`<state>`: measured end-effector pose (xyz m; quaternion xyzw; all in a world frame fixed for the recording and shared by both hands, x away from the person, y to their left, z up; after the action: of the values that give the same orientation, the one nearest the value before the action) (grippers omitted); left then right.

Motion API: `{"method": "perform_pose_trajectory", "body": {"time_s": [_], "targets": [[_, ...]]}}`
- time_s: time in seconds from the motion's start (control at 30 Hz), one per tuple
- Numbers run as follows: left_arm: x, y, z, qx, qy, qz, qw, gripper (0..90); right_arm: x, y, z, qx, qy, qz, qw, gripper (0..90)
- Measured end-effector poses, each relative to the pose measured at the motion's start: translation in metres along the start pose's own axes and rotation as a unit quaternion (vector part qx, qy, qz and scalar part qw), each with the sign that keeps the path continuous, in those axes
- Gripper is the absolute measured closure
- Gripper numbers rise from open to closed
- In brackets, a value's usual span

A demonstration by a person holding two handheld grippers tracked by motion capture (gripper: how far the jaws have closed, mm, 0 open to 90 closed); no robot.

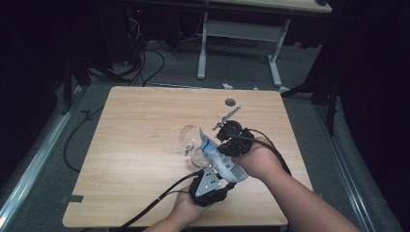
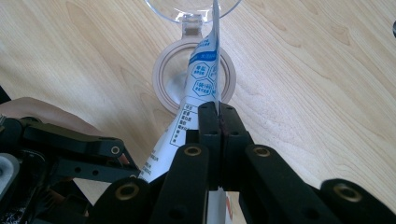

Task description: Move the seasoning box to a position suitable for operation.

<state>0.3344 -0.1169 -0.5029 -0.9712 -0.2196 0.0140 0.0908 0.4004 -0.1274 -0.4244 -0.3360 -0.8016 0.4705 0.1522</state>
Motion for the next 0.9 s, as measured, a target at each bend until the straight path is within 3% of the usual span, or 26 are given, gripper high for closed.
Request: {"method": "perform_pose_trajectory", "body": {"time_s": [0.9], "targets": [[0.0013, -0.0016, -0.0029, -0.003, 0.000, -0.002, 1.0000, 64.0, 0.0005, -0.0005, -0.0039, -0.002, -0.005, -0.002, 1.0000, 90.0]]}}
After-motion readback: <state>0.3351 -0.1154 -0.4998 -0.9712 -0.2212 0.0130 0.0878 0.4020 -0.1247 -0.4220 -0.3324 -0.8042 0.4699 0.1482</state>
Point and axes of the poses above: each handheld gripper's, and its own axes: y roughly forward along the jaws, z roughly out of its underside, x roughly to its left, the point moved 10 cm from there along y, roughly forward along the jaws, and after that the axes turned 7 degrees about -x, right-handed, at the moved point
